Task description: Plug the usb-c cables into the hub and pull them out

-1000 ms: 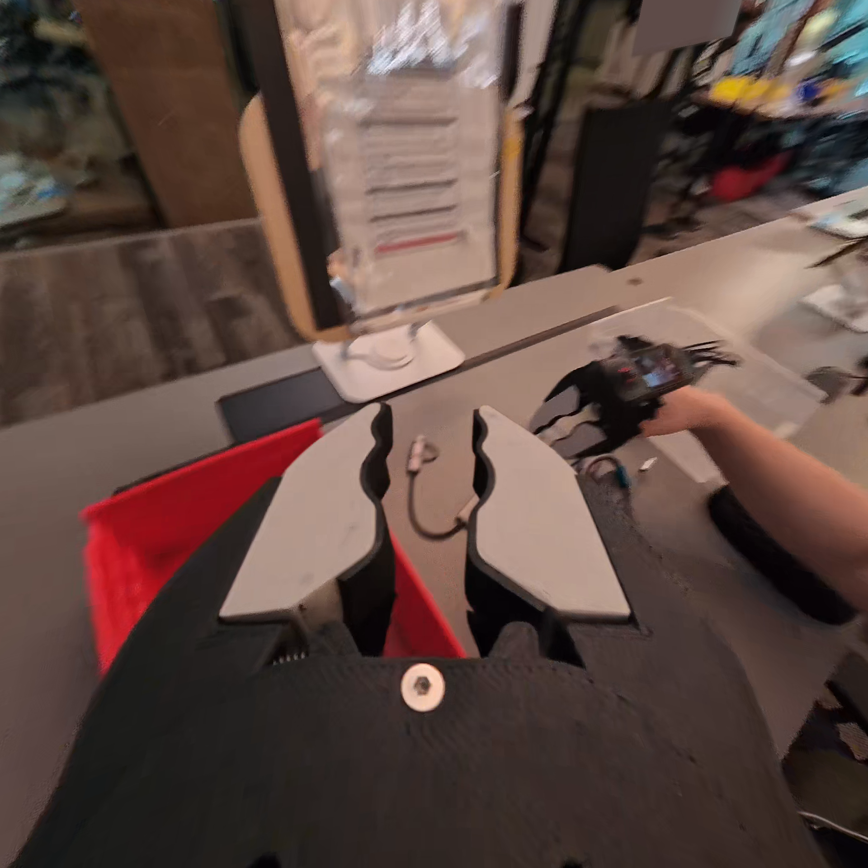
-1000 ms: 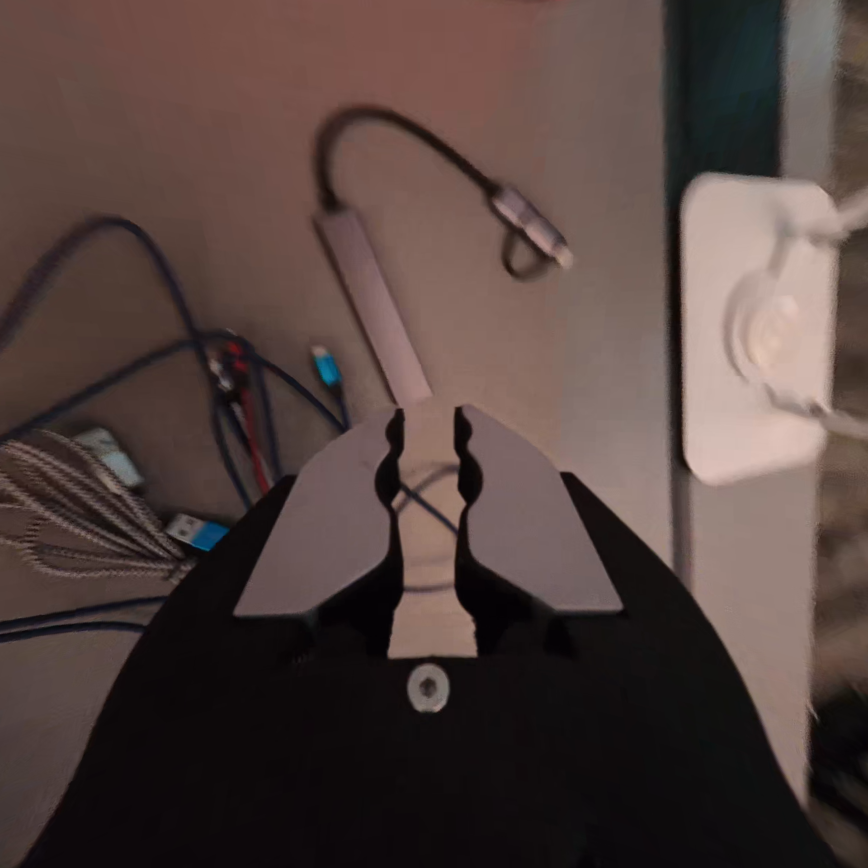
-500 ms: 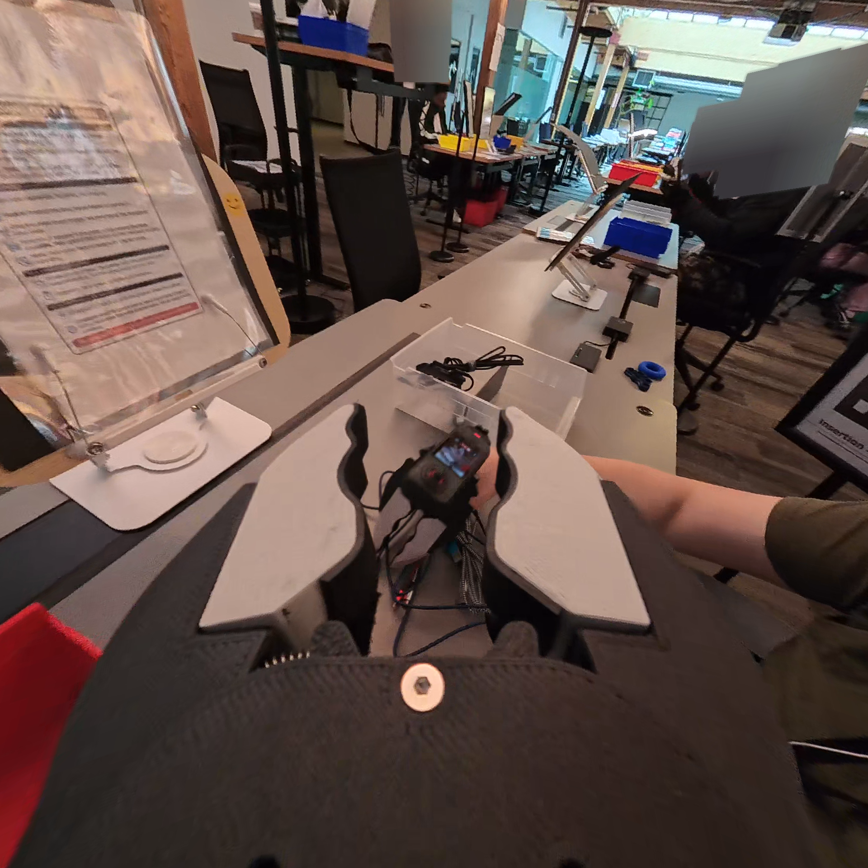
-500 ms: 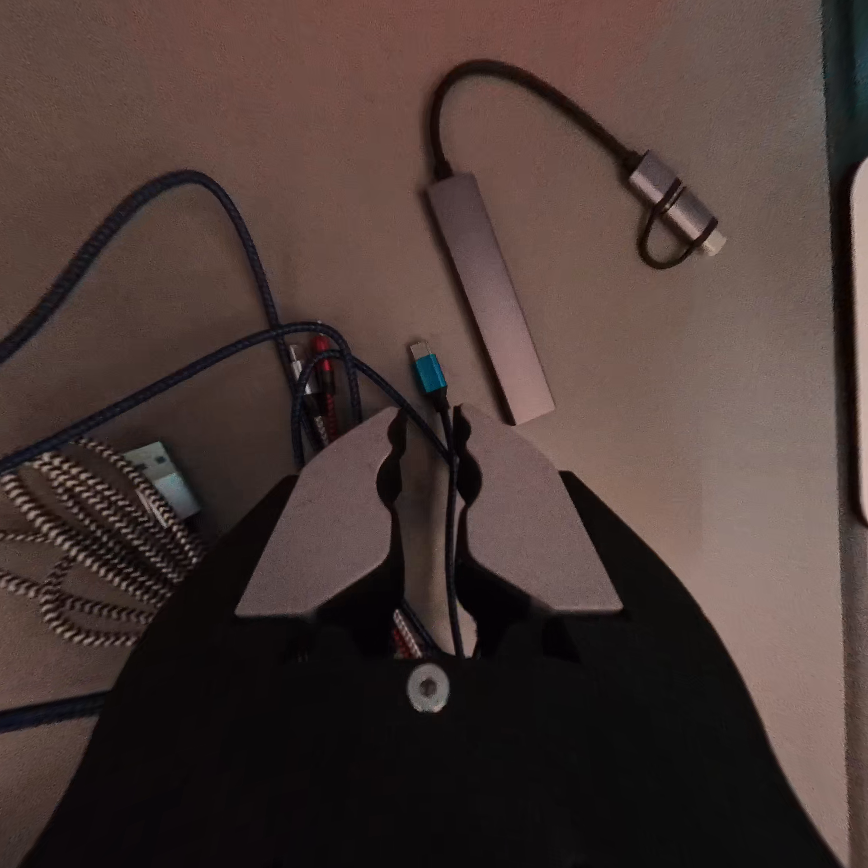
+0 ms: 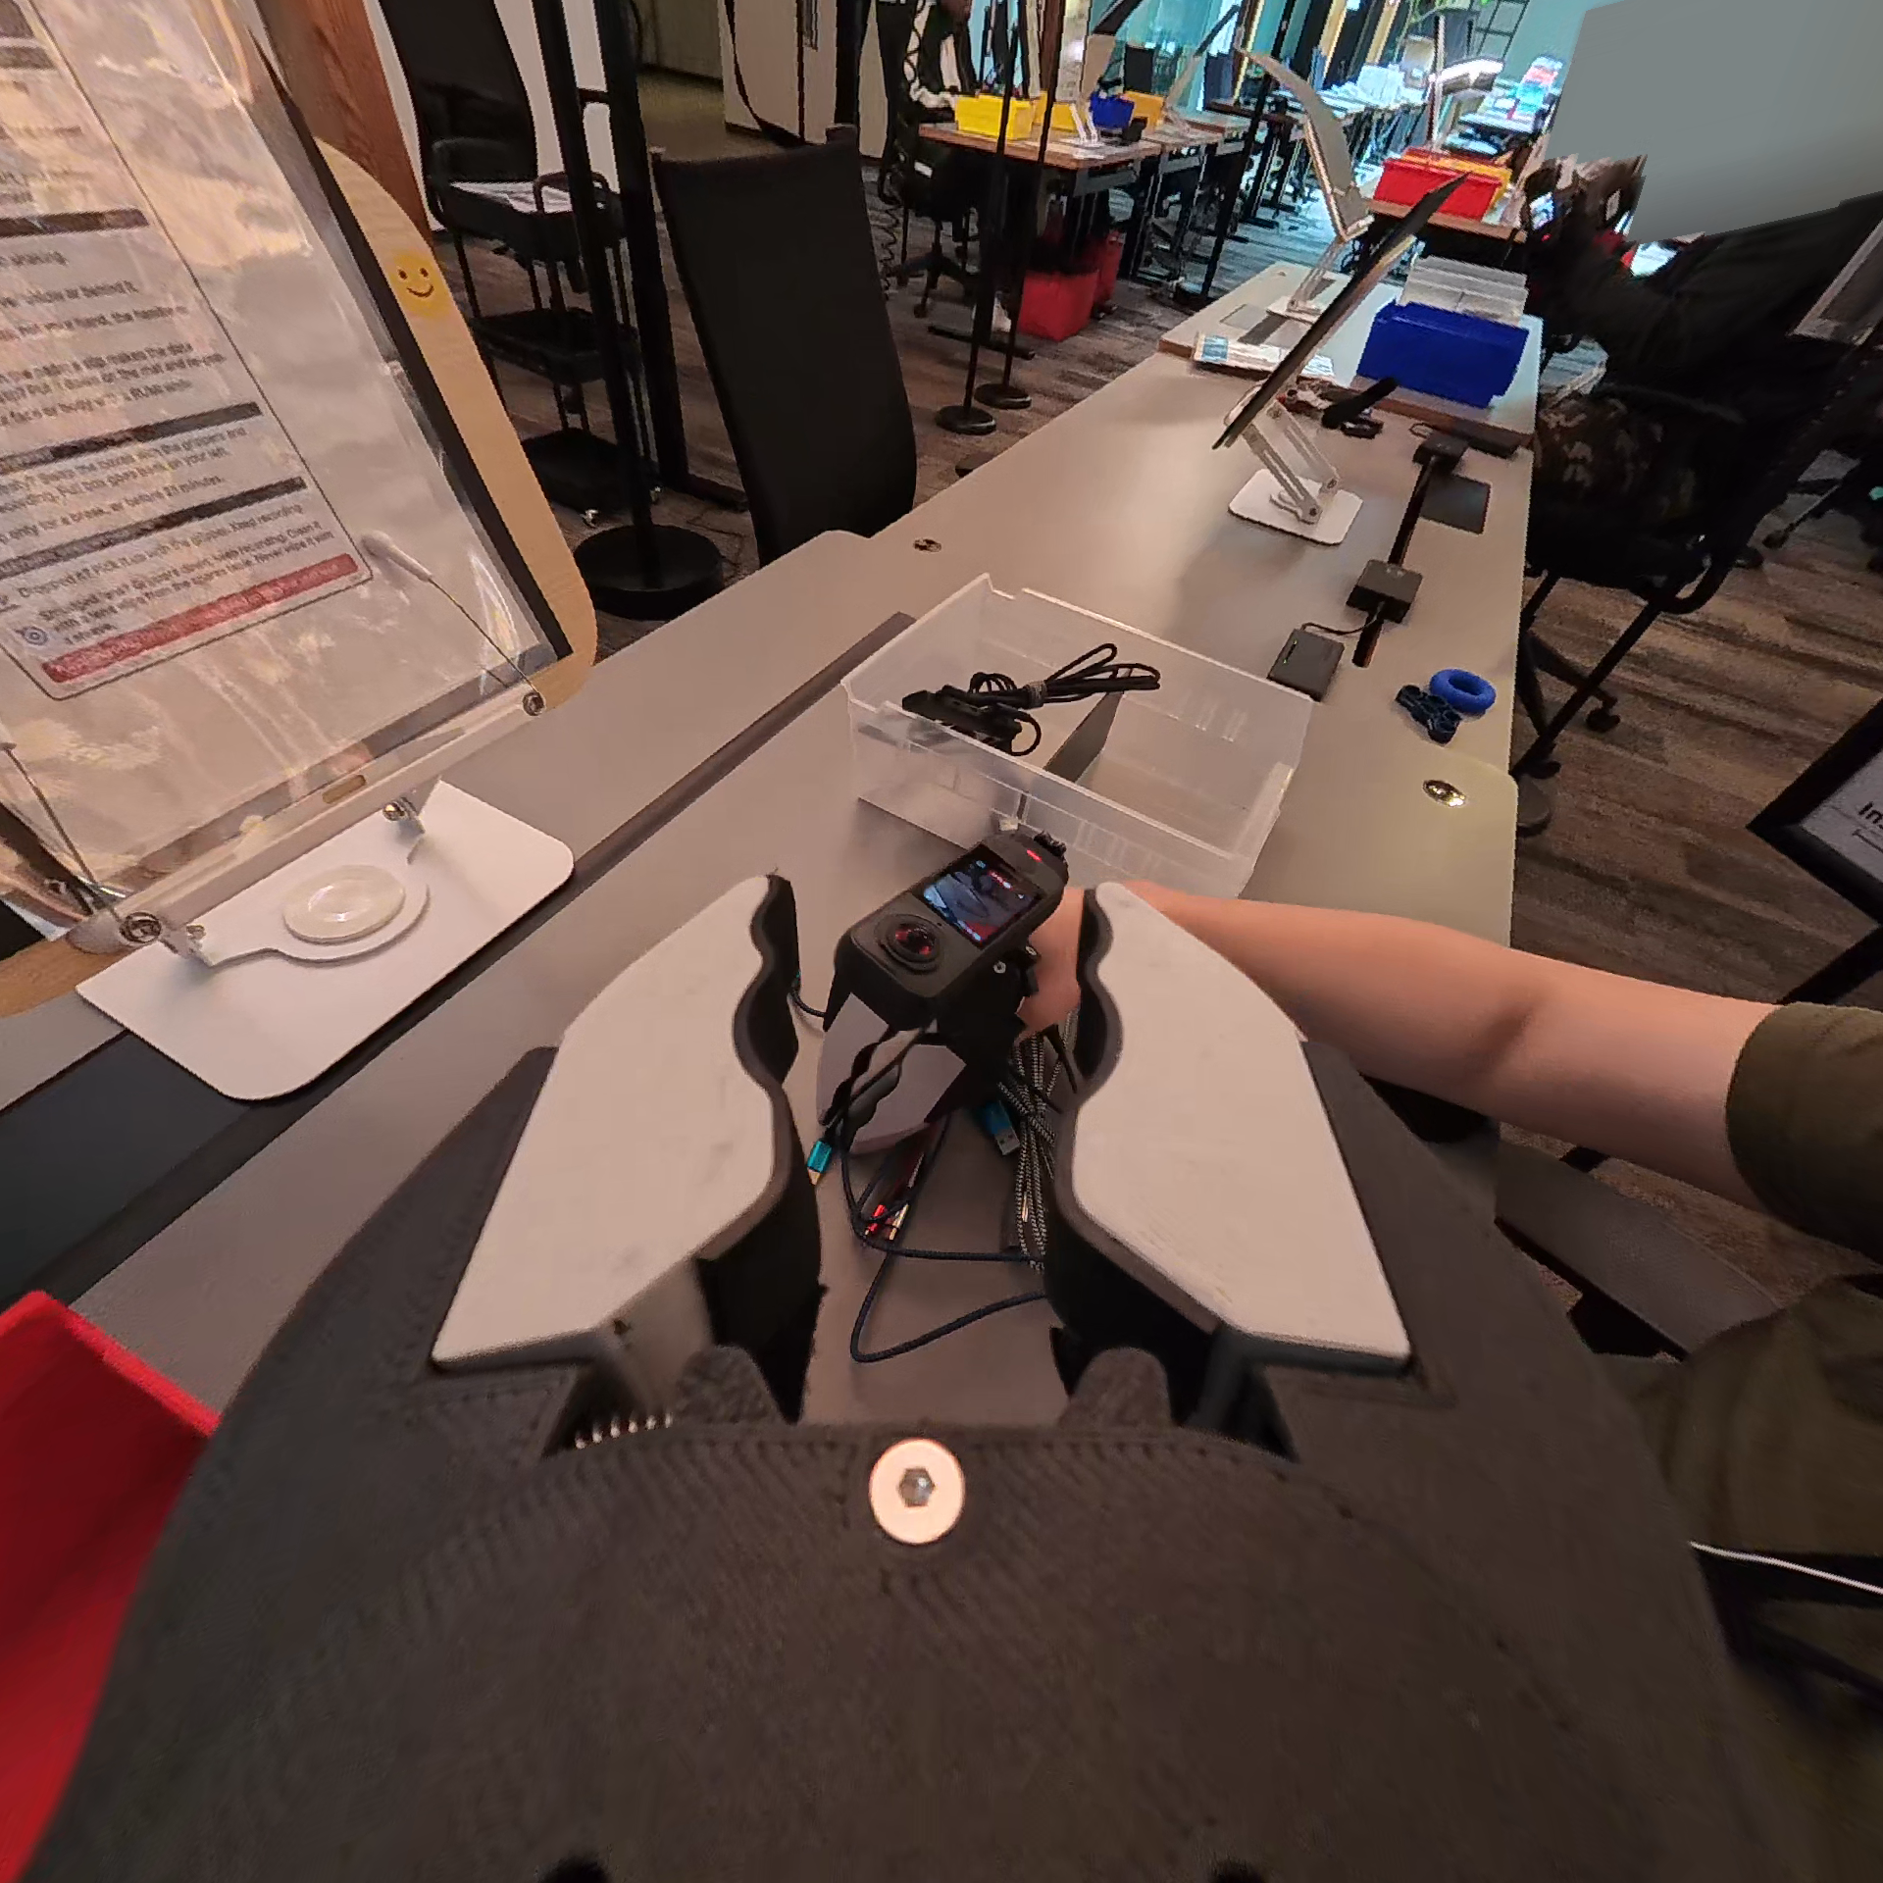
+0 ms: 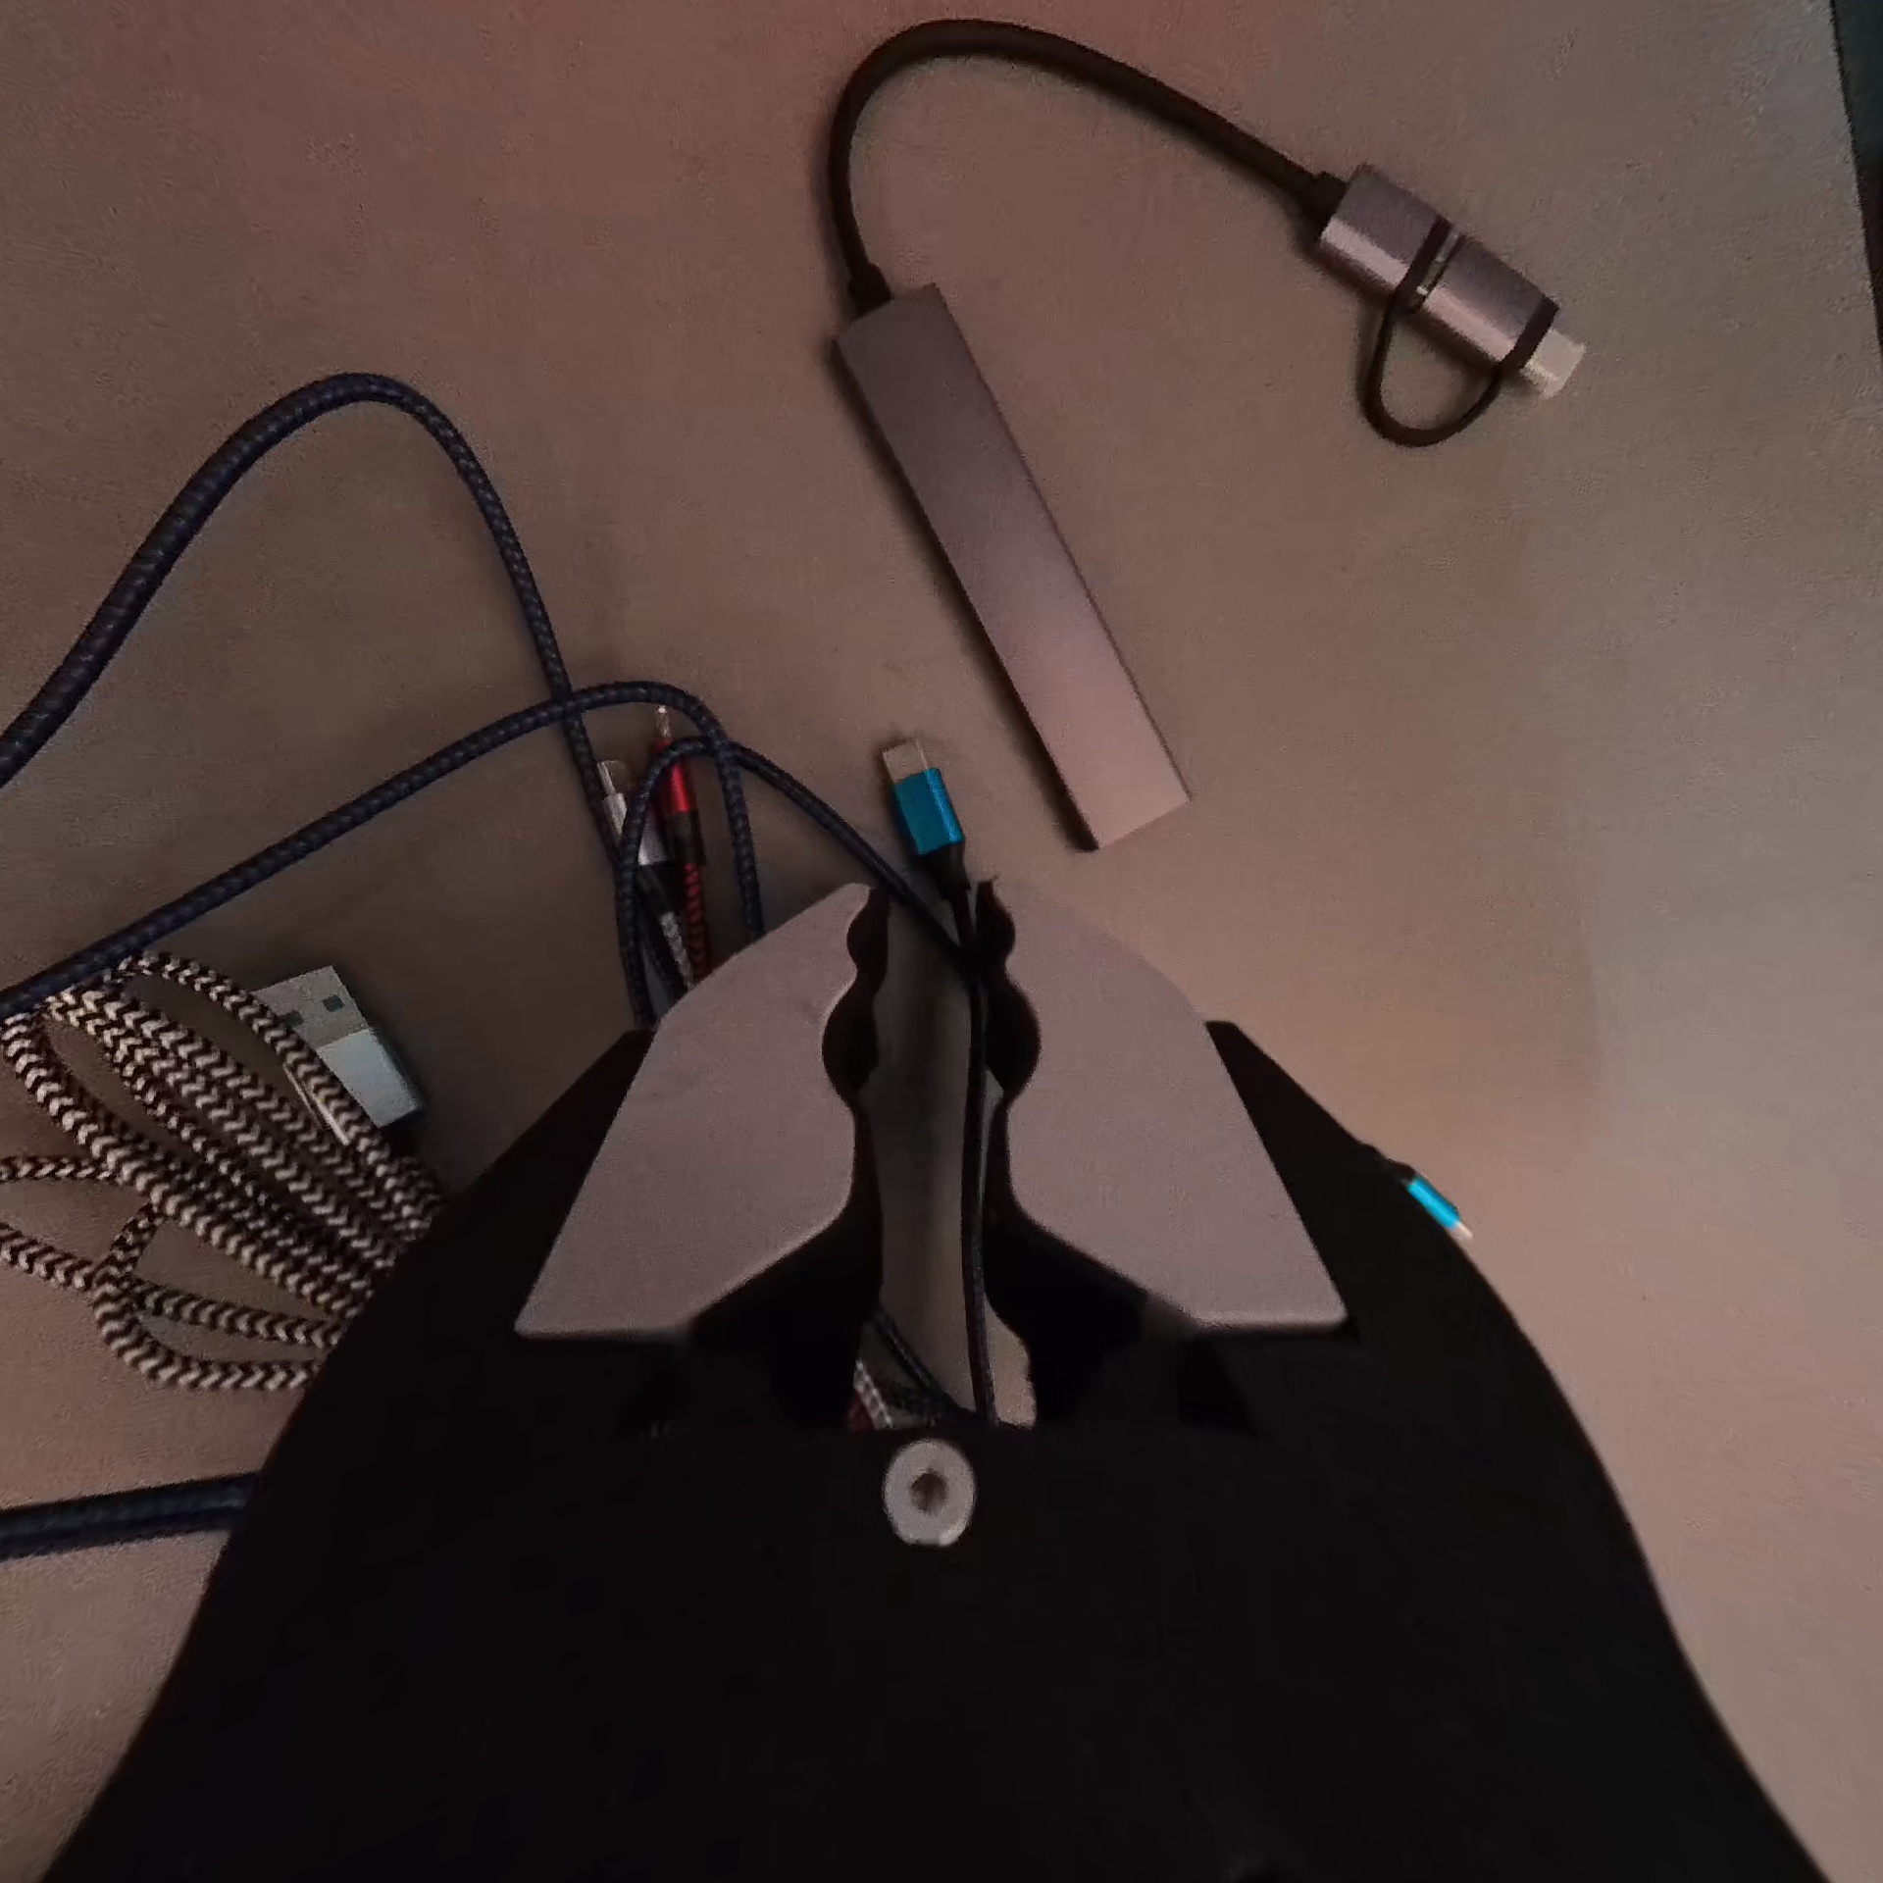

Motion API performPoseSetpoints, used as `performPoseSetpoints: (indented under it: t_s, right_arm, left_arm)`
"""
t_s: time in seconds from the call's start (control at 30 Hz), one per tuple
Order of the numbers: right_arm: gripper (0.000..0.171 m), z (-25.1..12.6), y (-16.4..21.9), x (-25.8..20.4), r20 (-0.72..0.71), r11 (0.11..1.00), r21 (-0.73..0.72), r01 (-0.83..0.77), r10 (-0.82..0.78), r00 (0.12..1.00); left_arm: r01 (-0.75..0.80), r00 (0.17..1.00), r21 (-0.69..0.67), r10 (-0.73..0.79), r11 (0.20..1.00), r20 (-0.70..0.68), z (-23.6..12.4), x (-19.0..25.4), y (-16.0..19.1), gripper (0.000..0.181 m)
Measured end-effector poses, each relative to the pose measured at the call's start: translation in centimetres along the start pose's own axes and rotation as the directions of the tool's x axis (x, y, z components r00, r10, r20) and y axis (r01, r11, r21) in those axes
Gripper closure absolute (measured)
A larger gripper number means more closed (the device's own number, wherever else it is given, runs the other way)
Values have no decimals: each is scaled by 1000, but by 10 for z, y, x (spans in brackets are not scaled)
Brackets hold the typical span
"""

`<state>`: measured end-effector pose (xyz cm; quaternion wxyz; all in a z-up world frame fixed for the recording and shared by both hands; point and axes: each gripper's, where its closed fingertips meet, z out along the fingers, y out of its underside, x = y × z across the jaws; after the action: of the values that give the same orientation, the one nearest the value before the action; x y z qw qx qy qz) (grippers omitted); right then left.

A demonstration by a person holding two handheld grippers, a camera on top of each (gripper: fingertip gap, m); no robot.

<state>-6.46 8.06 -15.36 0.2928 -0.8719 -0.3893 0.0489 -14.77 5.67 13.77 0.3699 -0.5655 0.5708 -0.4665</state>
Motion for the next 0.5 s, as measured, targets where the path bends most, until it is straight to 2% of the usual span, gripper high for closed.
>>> performPoseSetpoints:
  t_s: [0.2, 0.3, 0.5]
  right_arm:
    - [153, 1, 6, 3, 11, 998, -14, -54, 54, 998]
    - [162, -2, 10, 4, 18, 998, -27, -59, 59, 998]
    - [165, -15, 2, -2, 60, 998, 39, -52, 50, 997]
  left_arm:
    - [-13, 1000, -28, 13, 1000, 2, -3, 3, 4, 130]
    - [-18, 1000, -38, 18, 999, 9, -2, 2, 5, 130]
    - [-16, 1000, -56, 17, 998, 22, -3, -2, 8, 130]
